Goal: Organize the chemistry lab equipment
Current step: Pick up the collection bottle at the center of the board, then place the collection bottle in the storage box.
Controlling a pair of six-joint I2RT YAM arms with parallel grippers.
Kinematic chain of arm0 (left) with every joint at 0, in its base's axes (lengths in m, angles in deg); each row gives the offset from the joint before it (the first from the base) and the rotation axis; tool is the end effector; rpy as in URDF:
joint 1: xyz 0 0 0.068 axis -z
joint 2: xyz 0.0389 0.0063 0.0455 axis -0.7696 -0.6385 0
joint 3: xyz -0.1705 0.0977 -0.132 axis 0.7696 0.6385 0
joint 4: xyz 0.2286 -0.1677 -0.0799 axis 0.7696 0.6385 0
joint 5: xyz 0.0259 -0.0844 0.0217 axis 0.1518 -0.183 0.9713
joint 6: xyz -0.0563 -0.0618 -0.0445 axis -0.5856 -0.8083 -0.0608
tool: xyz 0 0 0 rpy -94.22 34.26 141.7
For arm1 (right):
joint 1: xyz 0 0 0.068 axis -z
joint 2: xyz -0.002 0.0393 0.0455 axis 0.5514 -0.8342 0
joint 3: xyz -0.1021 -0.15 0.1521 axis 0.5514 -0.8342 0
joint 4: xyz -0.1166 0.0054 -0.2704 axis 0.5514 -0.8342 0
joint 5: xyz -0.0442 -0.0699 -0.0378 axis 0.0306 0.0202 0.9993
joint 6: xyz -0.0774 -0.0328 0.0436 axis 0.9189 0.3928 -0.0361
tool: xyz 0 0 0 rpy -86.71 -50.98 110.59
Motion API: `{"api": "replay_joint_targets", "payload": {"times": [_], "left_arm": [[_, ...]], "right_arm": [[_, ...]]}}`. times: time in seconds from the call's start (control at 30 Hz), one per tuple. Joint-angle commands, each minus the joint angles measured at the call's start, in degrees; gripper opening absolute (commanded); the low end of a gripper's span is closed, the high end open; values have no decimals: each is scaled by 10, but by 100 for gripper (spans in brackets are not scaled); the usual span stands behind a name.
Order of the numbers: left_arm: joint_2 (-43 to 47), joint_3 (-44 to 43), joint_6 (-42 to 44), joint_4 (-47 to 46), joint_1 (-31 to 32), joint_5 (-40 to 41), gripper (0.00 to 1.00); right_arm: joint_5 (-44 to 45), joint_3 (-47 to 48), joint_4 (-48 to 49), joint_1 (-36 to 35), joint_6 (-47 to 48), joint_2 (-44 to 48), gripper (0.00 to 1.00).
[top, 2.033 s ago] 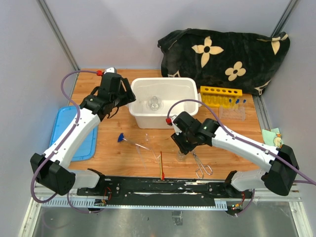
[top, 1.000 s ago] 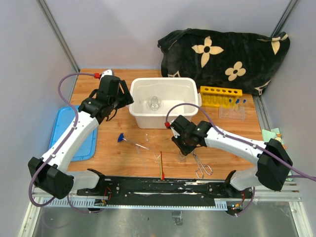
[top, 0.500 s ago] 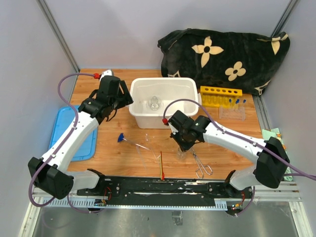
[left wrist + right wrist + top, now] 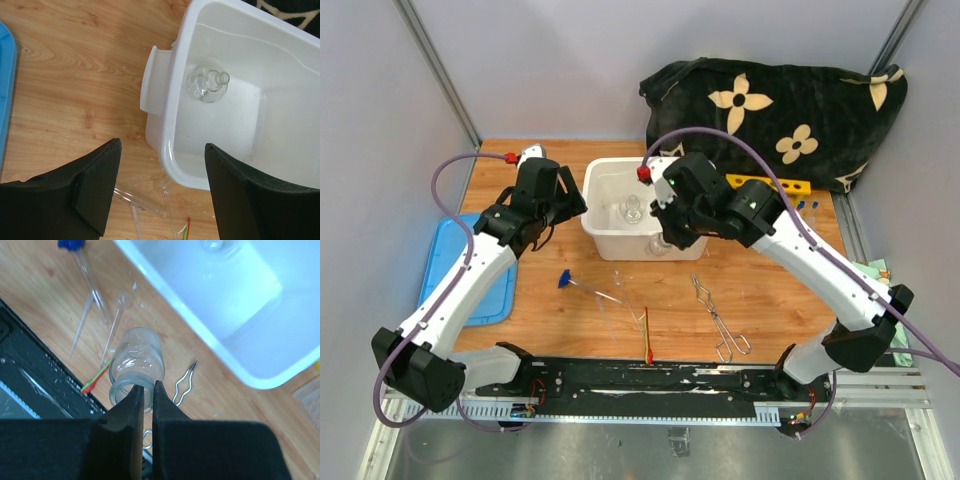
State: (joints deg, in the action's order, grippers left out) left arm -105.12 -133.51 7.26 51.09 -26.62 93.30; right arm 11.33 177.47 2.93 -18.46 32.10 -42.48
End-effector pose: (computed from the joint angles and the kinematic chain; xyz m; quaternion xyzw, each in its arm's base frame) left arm 0.3271 -0.1145 0.2938 -0.1580 0.8703 -0.0959 0.4565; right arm 0.2302 0.2912 0.3523 -0.3525 0.8510 0.1828 0.3437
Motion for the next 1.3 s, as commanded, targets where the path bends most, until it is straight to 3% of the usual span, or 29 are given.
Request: {"api": "replay_joint_targets", "payload": {"times": [0.0,0.5,0.67,1.27], "left_arm": [[23,2,-9,-8,2,1,72],[0,-31,2,29,2,24,71],[-31,-54,10,32,2,30,71],[-108,-108,15,27,2,44,71]], "right_arm": [[32,107,-40,20,37,-47,1],[-58,386,-17,187,40,-344,0],[-61,440,-18,199,35,-420,0],[0,434,5,185,51,-511,0]]}}
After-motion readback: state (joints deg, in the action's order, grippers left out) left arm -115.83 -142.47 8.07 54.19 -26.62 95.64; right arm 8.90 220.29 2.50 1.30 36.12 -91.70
